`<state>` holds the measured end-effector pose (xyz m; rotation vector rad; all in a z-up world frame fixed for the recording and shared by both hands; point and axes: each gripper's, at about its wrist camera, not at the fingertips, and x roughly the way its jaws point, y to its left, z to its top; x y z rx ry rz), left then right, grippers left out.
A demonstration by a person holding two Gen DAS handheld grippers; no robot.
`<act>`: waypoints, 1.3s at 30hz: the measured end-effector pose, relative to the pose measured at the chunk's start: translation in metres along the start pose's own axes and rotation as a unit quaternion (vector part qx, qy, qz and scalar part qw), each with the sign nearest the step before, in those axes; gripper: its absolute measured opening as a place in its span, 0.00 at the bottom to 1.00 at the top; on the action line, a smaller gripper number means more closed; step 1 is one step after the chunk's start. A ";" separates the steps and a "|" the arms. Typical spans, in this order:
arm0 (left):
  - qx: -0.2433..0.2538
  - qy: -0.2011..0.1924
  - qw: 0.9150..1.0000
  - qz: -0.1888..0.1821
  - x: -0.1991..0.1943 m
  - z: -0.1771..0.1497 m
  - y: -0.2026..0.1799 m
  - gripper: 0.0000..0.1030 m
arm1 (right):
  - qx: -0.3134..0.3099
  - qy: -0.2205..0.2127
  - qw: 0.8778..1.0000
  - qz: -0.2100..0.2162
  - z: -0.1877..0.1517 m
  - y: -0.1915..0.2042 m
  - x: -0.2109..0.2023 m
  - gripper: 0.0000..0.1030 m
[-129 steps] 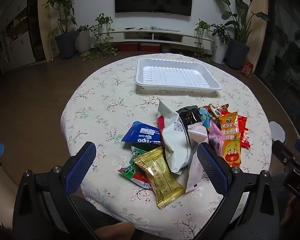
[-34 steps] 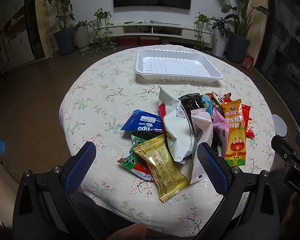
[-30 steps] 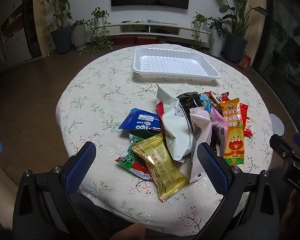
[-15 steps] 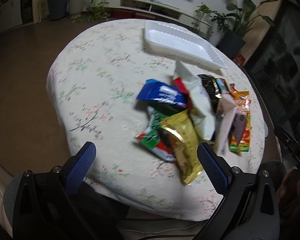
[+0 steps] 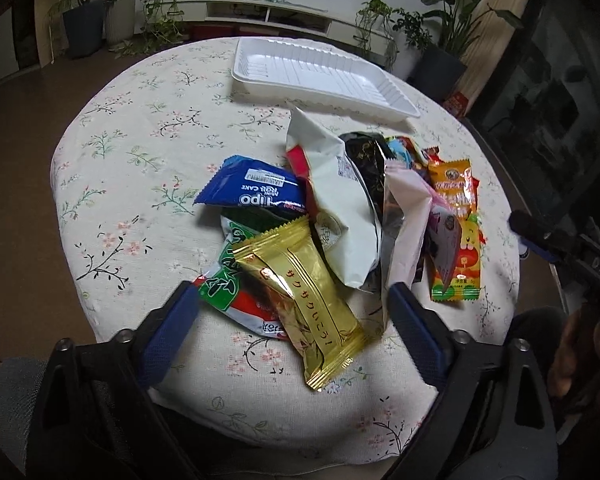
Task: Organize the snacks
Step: 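Grasp the gold wrapped cake with the left tool while the right tool grasps the orange stick snack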
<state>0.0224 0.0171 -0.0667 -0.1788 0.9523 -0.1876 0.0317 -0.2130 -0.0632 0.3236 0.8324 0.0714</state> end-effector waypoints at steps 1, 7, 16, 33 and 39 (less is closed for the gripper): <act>0.003 0.000 1.000 0.001 0.000 0.000 0.001 0.82 | -0.008 0.009 1.000 0.010 0.000 0.006 0.004 0.65; 0.011 0.003 1.000 0.015 0.002 -0.003 0.002 0.77 | -0.055 0.023 0.998 0.033 -0.002 0.038 0.018 0.49; 0.017 -0.002 0.999 0.031 0.002 -0.003 0.000 0.77 | -0.073 0.042 0.996 0.021 0.002 0.044 0.040 0.43; 0.046 -0.001 0.999 0.025 -0.002 -0.007 -0.006 0.33 | -0.093 0.055 0.993 0.047 -0.007 0.048 0.053 0.09; 0.048 0.011 0.999 0.000 0.001 -0.007 -0.003 0.26 | -0.091 0.069 0.992 0.053 -0.010 0.045 0.056 0.10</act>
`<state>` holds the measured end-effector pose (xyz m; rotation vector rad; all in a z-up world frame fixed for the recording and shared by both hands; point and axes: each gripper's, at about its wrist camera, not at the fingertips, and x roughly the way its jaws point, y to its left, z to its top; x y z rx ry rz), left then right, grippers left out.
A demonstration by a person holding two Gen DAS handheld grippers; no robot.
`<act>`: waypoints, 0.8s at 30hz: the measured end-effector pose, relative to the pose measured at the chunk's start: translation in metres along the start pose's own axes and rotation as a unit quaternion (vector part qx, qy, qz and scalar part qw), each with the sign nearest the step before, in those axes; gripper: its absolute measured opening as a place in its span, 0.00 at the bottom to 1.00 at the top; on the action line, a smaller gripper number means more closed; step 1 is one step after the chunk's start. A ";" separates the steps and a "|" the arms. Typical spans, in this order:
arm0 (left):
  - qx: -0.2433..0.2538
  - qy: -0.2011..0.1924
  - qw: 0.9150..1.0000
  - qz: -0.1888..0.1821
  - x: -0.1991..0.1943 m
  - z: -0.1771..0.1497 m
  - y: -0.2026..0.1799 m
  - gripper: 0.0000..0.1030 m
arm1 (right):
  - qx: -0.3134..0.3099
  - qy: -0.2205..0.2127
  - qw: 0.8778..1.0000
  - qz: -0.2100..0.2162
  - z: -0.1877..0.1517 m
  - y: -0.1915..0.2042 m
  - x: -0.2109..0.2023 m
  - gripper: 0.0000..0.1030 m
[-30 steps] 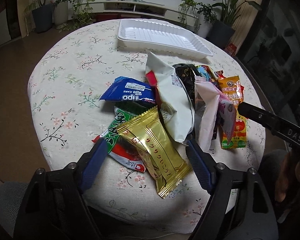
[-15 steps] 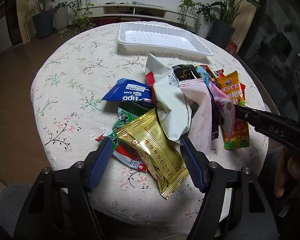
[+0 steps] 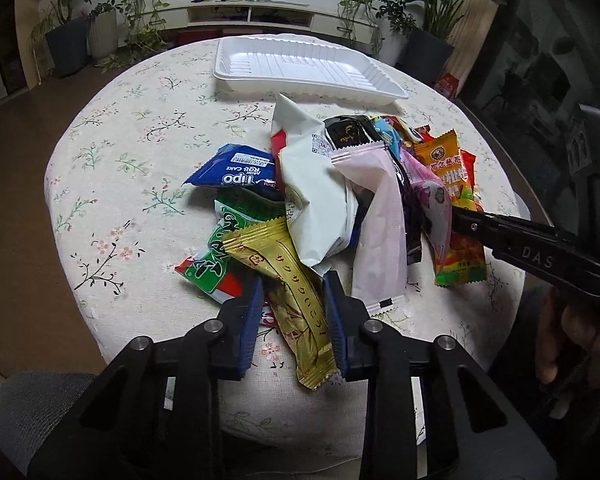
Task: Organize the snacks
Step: 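Grasp the gold wrapped cake with the left tool while the right tool grasps the orange stick snack, then lift the gold cake with the left tool while the right tool lifts the orange snack toward the tray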
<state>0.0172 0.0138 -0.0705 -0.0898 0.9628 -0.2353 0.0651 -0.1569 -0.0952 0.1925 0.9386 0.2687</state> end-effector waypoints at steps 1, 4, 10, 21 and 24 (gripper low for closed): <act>0.000 0.001 1.000 -0.001 0.000 0.000 0.000 0.25 | -0.004 0.003 1.000 -0.003 0.000 0.001 0.001 0.11; 0.003 0.005 1.000 -0.008 0.000 -0.001 0.001 0.25 | 0.001 0.021 1.000 0.003 -0.002 0.000 0.009 0.11; 0.010 0.011 1.000 -0.019 0.001 -0.001 0.003 0.22 | 0.007 0.010 1.000 0.005 -0.004 -0.003 0.010 0.09; 0.016 0.007 0.999 -0.029 -0.005 -0.003 0.004 0.14 | -0.008 -0.024 1.000 -0.001 -0.003 0.005 -0.009 0.04; 0.015 0.007 0.999 -0.031 -0.007 -0.005 0.005 0.14 | -0.002 -0.034 0.999 0.003 -0.003 0.004 -0.017 0.04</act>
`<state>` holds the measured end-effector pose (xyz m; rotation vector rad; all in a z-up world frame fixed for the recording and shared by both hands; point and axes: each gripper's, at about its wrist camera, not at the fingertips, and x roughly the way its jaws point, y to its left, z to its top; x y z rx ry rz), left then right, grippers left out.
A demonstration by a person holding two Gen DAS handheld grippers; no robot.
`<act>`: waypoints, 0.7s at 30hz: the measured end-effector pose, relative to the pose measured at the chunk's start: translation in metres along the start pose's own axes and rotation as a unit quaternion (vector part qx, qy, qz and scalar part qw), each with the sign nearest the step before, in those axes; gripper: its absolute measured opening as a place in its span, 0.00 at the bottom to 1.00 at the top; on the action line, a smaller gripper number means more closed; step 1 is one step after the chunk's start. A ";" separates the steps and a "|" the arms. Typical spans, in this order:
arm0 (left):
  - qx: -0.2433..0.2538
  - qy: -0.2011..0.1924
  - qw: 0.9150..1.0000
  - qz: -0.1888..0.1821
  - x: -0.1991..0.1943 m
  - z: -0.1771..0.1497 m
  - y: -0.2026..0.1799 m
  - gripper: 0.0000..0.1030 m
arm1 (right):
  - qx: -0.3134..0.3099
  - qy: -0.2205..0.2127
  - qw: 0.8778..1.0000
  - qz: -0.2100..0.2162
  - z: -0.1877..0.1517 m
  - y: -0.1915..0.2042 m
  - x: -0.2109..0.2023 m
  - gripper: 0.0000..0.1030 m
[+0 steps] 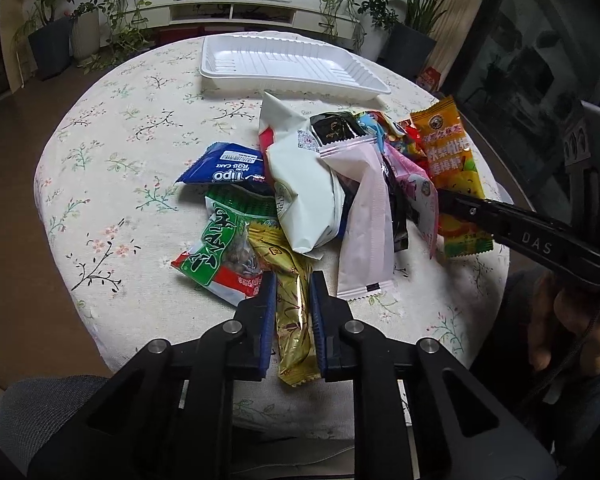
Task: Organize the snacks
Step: 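Lift the gold cake with the left tool while the right tool lifts the orange snack toward the tray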
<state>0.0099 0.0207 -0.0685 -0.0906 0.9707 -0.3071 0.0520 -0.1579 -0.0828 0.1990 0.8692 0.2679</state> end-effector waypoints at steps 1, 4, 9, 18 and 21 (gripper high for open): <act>0.000 0.001 1.000 0.000 0.000 -0.001 0.001 0.14 | 0.001 -0.004 1.000 0.001 0.000 0.000 -0.002 0.04; 0.000 0.003 1.000 0.000 -0.002 -0.003 0.002 0.14 | -0.001 -0.007 1.000 -0.003 0.001 -0.001 -0.004 0.04; 0.006 0.001 1.000 0.000 -0.008 -0.005 0.002 0.14 | -0.003 -0.019 1.000 -0.001 0.000 0.000 -0.008 0.04; -0.012 -0.012 1.000 -0.025 -0.032 -0.007 0.010 0.14 | -0.001 -0.035 0.999 0.007 0.000 0.001 -0.020 0.04; -0.020 -0.025 0.999 -0.029 -0.043 0.001 0.016 0.13 | 0.001 -0.038 0.999 0.012 0.003 0.000 -0.023 0.04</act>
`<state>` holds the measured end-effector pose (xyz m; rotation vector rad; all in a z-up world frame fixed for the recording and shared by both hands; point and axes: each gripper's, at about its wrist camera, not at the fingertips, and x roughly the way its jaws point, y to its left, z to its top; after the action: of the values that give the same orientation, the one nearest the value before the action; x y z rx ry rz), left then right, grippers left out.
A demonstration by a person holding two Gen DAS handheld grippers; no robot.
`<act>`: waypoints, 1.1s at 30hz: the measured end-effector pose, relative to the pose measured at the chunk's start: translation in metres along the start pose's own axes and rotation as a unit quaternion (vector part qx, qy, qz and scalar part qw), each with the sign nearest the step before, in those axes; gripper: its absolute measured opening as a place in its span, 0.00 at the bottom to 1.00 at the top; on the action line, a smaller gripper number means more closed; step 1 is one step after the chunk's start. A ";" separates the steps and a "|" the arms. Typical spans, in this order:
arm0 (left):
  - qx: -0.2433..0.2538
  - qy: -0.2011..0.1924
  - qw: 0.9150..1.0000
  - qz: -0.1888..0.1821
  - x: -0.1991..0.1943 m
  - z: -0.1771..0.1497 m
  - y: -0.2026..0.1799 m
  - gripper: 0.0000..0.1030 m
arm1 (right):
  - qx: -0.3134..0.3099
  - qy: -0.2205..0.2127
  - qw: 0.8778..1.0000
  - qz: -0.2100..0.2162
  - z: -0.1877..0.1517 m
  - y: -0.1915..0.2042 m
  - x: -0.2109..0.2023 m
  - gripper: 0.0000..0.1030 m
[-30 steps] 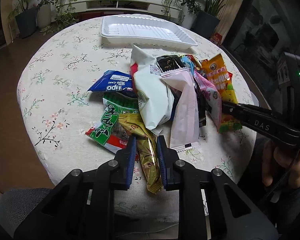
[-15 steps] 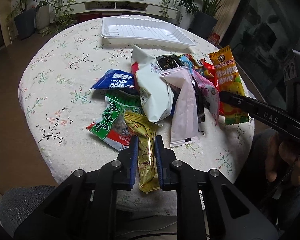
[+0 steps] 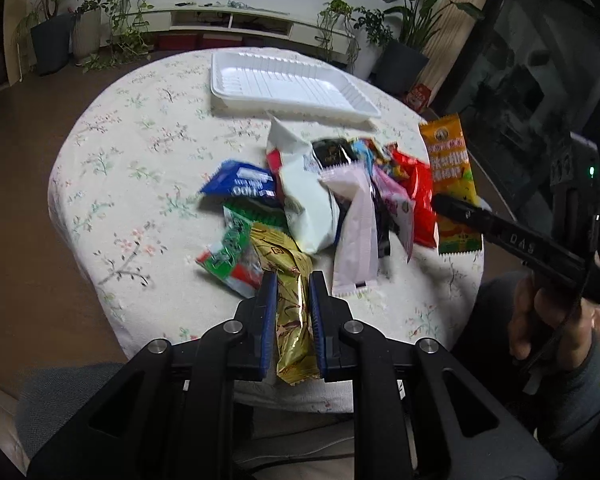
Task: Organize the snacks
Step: 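Lift the gold cake with the left tool while the right tool lifts the orange snack toward the tray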
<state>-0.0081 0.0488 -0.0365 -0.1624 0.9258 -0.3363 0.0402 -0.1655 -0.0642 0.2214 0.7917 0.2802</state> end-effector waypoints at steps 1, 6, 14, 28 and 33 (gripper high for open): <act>-0.004 -0.005 1.000 -0.004 -0.004 0.006 0.002 0.13 | 0.000 -0.001 1.000 0.000 0.001 0.000 -0.001 0.04; 0.002 -0.027 1.000 -0.006 -0.014 0.033 0.006 0.12 | 0.005 -0.011 1.000 0.002 0.016 -0.007 -0.008 0.04; 0.001 -0.040 0.999 -0.011 -0.009 0.064 0.014 0.12 | -0.003 -0.023 1.000 -0.009 0.040 -0.015 -0.012 0.04; 0.016 -0.091 0.996 -0.020 -0.007 0.178 0.024 0.12 | -0.009 -0.060 0.998 -0.012 0.117 -0.035 -0.012 0.04; 0.034 -0.086 0.995 -0.022 0.021 0.239 0.014 0.12 | -0.014 -0.050 0.999 -0.003 0.163 -0.039 0.014 0.04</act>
<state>0.1992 0.0531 0.0857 -0.1465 0.7398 -0.3891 0.1742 -0.2119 0.0258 0.2049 0.6880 0.2728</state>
